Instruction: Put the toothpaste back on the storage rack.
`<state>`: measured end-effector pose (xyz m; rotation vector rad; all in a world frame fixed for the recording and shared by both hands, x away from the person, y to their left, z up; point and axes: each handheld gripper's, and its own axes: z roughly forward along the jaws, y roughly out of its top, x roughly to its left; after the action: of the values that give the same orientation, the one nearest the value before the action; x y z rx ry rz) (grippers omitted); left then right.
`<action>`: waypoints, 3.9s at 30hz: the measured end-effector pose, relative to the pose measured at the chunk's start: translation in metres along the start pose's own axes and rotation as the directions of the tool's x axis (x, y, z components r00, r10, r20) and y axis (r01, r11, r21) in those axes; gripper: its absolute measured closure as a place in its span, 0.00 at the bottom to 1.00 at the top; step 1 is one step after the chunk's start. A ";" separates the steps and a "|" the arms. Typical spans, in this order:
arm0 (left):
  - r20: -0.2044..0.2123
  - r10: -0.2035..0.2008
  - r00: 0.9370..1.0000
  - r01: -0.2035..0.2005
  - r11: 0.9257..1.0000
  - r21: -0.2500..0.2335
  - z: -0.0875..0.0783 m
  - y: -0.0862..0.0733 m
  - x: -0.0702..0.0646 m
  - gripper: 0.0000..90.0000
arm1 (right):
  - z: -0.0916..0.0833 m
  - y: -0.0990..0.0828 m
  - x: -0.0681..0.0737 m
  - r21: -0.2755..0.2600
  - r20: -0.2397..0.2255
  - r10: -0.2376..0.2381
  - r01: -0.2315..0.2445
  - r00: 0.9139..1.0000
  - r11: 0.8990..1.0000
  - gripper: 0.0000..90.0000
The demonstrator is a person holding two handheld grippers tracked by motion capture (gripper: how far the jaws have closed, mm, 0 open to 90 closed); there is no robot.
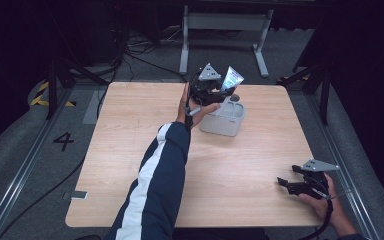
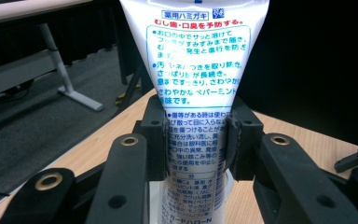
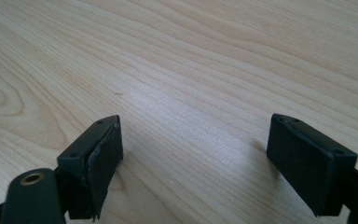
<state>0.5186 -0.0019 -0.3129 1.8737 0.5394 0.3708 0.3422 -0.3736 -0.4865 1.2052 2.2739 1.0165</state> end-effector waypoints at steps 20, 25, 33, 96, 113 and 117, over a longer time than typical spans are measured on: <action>-0.024 -0.035 0.999 0.035 0.999 0.005 0.033 -0.011 0.015 0.73 | 0.000 0.000 0.000 0.000 0.002 0.001 -0.001 1.000 1.000 0.21; -0.041 -0.038 0.998 0.039 0.999 0.009 0.038 -0.017 0.014 0.73 | 0.000 0.000 0.000 0.000 0.002 -0.001 0.001 1.000 1.000 0.21; -0.049 -0.046 0.998 0.048 0.998 0.034 0.046 -0.031 0.014 0.73 | 0.000 0.000 0.000 0.001 -0.002 -0.005 0.005 1.000 1.000 0.21; -0.052 0.070 0.996 -0.055 0.967 0.247 0.026 -0.066 0.003 0.61 | 0.000 0.000 0.000 0.001 -0.001 -0.004 0.004 1.000 1.000 0.21; -0.074 0.092 0.993 -0.075 0.976 0.202 -0.011 -0.056 -0.005 0.46 | 0.000 0.000 0.000 0.001 -0.002 -0.004 0.004 1.000 1.000 0.21; -0.095 0.096 0.991 -0.075 0.976 0.202 -0.025 -0.054 -0.005 0.42 | 0.000 0.000 0.000 0.001 -0.001 -0.005 0.005 1.000 1.000 0.21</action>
<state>0.4915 0.0312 -0.3543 2.0834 0.5844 0.4889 0.3414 -0.3736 -0.4865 1.1997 2.2772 1.0143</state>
